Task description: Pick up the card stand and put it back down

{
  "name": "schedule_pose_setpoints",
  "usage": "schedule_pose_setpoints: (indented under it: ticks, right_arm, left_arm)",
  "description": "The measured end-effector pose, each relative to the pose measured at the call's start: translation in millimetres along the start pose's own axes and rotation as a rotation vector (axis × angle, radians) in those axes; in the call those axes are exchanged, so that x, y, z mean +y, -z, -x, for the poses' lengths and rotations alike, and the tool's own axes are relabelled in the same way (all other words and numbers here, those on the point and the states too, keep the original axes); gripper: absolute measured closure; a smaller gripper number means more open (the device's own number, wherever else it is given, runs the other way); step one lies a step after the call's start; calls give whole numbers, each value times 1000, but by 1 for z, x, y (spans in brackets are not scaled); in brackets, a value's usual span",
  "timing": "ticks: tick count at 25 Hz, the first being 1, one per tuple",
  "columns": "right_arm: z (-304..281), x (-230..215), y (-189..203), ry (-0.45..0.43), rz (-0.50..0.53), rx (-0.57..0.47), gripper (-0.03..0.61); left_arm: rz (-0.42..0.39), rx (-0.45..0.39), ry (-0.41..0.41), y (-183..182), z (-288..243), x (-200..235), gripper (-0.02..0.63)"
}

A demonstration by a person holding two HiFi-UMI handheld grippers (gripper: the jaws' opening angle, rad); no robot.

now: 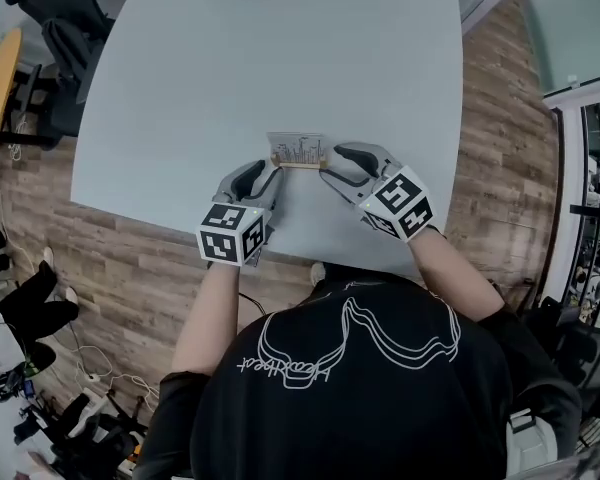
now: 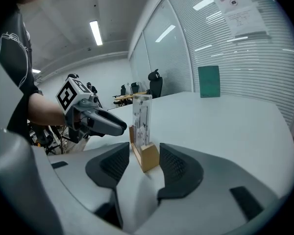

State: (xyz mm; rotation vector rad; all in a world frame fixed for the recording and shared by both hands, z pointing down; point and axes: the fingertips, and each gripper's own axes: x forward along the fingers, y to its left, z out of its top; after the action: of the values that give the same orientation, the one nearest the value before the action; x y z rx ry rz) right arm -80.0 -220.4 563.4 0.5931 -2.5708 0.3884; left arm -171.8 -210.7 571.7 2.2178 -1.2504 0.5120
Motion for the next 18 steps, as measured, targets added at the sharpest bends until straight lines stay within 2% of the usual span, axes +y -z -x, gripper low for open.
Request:
schedule_pose_setpoints:
  ticks: [3,8,14,18]
  right_arm:
    - [-9,-4,4,2,-15,10,377]
    - [-20,-5,9,15,38,44,379]
    - [-30,-6,10,29,73,68,428]
    - [-30,-7,10,27,74,68,431]
  left_arm:
    - [1,7,-7,2,-6,4,482]
    - [-3,22,-11,6,-13,8,482]
    - [-26,19,-20,4,-16,12,483]
    - [-30,16,-18,3,-21,9,485]
